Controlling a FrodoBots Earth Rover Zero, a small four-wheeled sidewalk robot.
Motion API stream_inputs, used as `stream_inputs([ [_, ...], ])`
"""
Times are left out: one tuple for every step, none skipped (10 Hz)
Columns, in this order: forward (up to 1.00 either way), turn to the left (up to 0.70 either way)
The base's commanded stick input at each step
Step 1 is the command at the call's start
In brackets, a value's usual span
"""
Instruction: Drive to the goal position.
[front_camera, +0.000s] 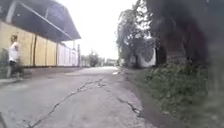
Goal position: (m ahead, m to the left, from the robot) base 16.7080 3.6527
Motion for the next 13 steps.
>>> stream_inputs([
  [0.7, -0.35],
  [0.7, -0.3],
  [0.7, -0.13],
  [0.7, 0.0],
  [0.7, 0.0],
  [0.7, 0.0],
  [0.7, 0.0],
  [0.7, 0.0],
  [0.7, 0.0],
  [0.7, 0.0],
  [0.7, 0.0],
  [0.7, 0.0],
  [0.7, 0.0],
])
